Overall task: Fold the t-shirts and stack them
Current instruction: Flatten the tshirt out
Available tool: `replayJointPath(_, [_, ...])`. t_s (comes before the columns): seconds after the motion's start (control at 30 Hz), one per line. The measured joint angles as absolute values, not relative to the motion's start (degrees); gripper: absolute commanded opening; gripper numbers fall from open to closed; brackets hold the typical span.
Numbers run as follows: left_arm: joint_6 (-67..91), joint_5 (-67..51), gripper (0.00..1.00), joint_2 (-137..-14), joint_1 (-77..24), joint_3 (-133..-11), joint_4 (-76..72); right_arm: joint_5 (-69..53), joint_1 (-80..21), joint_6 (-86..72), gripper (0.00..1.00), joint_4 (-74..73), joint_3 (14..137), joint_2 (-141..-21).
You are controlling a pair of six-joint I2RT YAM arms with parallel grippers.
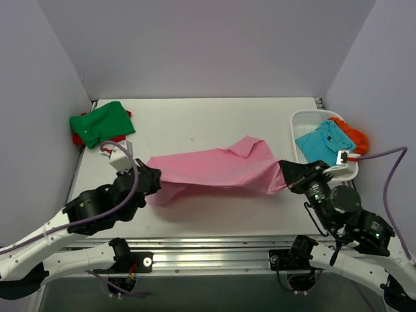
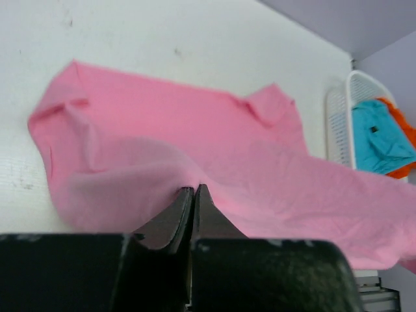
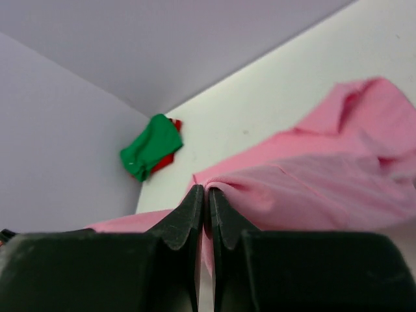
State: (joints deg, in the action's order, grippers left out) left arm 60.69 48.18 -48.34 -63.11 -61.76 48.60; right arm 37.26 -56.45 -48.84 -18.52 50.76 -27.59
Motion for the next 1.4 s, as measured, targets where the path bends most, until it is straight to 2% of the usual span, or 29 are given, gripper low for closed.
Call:
replayJointPath(0.17, [50.0,49.7,0.02,-43.1,-63.7,-72.9,50.2,26.8,-54.7,-39.2,0.00,-18.8,67.1,-29.8])
replayJointPath(0.33, [40.1,47.1,0.02,-39.9,-63.8,-82.2,45.5,11.7,-44.3,-33.3,0.00,-18.9,84.4,-34.5])
replayJointPath(0.5, [35.4,42.5,0.02,-42.5,-64.1,-93.4,41.9,-0.7,-33.0,-32.3,0.00,-19.2,98.1,-39.7])
replayJointPath(0.63, [32.4,40.1,0.02,-46.0,-64.1,-98.7,40.1,-3.3,-29.3,-32.8,0.00,-20.0,105.6,-44.5])
replayJointPath(0.83, [29.4,44.3,0.02,-47.6,-64.0,-97.1,37.7,1.0,-28.8,-33.0,0.00,-18.1,103.3,-50.0])
replayJointPath(1.1, [23.0,55.9,0.02,-48.7,-62.1,-83.1,25.2,13.9,-28.7,-33.0,0.00,-13.0,89.2,-60.9])
replayJointPath(1.17, [23.1,55.5,0.02,-51.0,-57.9,-79.7,22.4,17.6,-28.4,-33.2,0.00,-11.4,84.8,-63.7])
replayJointPath(1.3, [26.8,43.7,0.02,-59.9,-39.5,-74.1,17.6,23.8,-28.1,-33.5,0.00,-8.3,78.4,-70.5])
replayJointPath(1.4, [29.4,34.5,0.02,-71.2,-27.7,-70.5,10.2,26.7,-26.6,-33.7,0.00,-3.8,77.6,-77.7])
